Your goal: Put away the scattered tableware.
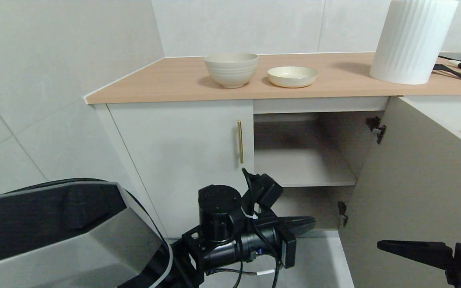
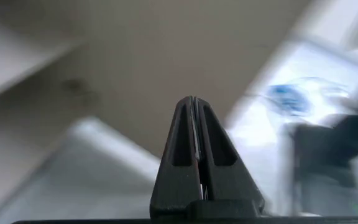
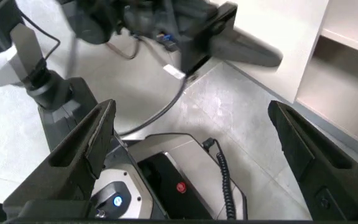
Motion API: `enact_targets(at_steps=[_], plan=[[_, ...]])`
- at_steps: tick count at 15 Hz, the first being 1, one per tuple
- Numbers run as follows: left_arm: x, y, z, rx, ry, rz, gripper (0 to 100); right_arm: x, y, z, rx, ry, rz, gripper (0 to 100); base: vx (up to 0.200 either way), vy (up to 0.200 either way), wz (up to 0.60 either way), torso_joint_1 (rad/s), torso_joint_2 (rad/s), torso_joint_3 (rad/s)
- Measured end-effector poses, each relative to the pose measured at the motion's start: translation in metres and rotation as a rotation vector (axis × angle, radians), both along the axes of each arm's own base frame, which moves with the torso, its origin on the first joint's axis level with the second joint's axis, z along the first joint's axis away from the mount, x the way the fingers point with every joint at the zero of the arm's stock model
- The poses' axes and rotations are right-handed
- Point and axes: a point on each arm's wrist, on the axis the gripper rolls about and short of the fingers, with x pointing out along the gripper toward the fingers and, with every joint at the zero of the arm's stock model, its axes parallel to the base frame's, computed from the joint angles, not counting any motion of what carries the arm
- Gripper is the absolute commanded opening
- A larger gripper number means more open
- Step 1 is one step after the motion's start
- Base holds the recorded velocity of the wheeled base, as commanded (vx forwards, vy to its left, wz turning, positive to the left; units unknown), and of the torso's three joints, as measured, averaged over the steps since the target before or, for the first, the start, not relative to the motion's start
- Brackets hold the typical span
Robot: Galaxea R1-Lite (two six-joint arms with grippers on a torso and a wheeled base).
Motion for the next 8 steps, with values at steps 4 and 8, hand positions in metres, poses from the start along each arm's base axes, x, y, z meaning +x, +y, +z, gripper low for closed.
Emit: enact_targets(at_steps=[4, 8], plan=[[0.017, 0.014, 0.003, 0.051, -0.076, 0.166, 0, 0.005, -0.002, 0.001, -0.001, 0.001, -0.037, 100, 0.000, 0.000, 0.00, 0.000, 0.00, 0.000], [0.014, 0.045, 0.033, 0.133, -0.029, 0.270, 0, 0.013, -0.004, 0.004, -0.004, -0.005, -0.109, 100, 0.000, 0.000, 0.00, 0.000, 0.00, 0.000]])
